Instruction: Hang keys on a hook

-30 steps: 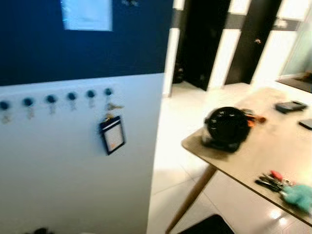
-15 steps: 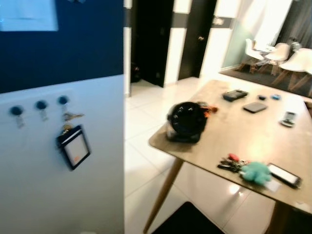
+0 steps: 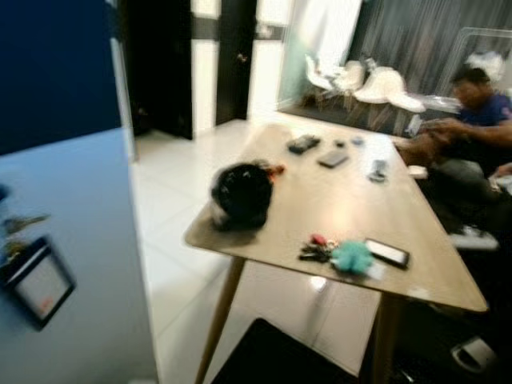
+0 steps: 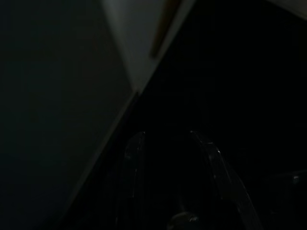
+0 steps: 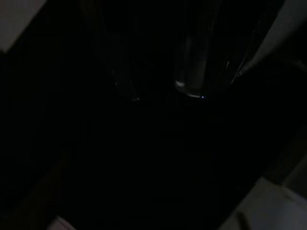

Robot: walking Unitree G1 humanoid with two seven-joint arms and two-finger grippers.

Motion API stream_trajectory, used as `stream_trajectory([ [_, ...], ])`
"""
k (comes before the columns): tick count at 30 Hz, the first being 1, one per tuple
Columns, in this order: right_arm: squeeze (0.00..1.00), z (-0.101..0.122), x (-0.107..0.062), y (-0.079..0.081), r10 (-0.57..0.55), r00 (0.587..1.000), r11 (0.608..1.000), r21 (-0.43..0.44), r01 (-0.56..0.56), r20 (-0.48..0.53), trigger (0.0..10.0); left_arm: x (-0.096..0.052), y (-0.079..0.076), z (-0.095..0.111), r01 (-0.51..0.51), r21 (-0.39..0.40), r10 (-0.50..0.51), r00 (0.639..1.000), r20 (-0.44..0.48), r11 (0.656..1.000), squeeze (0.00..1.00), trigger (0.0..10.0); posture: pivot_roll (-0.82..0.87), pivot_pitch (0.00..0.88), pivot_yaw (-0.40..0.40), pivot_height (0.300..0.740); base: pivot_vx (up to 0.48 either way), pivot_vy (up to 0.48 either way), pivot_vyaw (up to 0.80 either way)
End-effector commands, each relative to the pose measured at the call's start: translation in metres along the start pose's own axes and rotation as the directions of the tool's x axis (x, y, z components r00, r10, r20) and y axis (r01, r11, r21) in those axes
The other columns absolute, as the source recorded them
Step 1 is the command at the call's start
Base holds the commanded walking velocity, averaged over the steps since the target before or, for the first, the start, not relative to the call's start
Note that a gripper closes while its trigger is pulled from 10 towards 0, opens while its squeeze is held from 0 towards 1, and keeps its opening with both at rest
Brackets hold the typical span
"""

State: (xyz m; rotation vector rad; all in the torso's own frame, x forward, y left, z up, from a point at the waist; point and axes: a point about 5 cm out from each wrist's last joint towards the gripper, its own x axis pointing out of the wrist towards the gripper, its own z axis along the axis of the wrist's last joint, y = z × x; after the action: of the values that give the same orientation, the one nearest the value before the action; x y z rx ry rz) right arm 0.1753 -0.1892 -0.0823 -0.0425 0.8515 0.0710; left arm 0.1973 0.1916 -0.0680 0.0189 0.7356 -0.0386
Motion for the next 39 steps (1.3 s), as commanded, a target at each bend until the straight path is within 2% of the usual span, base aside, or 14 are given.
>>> stream_trajectory([
  [1,0.0,-0.002,-0.001,-0.001,-0.001,1.0,1.0,0.003,0.001,-0.003,10.0,0.0,-0.003,-0.002,0.008,0.005,-0.008,1.0,-0.003,1.0,0.0,10.0,0.06,0.029,-0.025,0.74,0.0,0.0,-0.8],
  [14,0.0,0.003,0.001,0.0,0.013,1.0,1.0,-0.023,-0.013,0.002,10.0,-0.001,-0.001,-0.002,-0.009,-0.018,0.01,1.0,0.01,1.0,0.0,10.0,0.06,0.027,-0.041,0.74,0.0,0.0,-0.8],
  [17,0.0,0.005,0.001,0.002,0.033,0.999,0.999,-0.006,-0.033,0.011,10.0,-0.001,-0.001,-0.001,-0.014,-0.023,0.015,1.0,0.02,1.0,0.0,10.0,0.06,0.027,-0.041,0.74,0.0,0.0,-0.56],
  [29,0.0,0.003,0.002,0.006,0.052,0.999,0.998,-0.037,-0.052,-0.004,10.0,-0.001,-0.001,0.003,-0.02,-0.034,0.021,0.999,0.046,0.999,0.0,10.0,0.06,0.022,-0.041,0.74,0.0,0.0,0.0],
  [33,0.0,0.003,0.002,0.007,0.05,0.999,0.998,-0.039,-0.05,-0.002,10.0,0.002,-0.002,0.012,-0.017,-0.044,0.021,0.996,0.084,0.999,0.0,10.0,0.06,0.025,-0.028,0.74,0.0,0.0,0.0],
  [39,0.0,-0.003,0.0,0.006,0.041,0.999,0.999,-0.029,-0.041,-0.006,10.0,0.003,-0.003,0.016,0.001,-0.027,0.002,0.996,0.091,1.0,0.0,10.0,0.05,0.028,-0.013,0.74,0.0,-0.043,0.0],
])
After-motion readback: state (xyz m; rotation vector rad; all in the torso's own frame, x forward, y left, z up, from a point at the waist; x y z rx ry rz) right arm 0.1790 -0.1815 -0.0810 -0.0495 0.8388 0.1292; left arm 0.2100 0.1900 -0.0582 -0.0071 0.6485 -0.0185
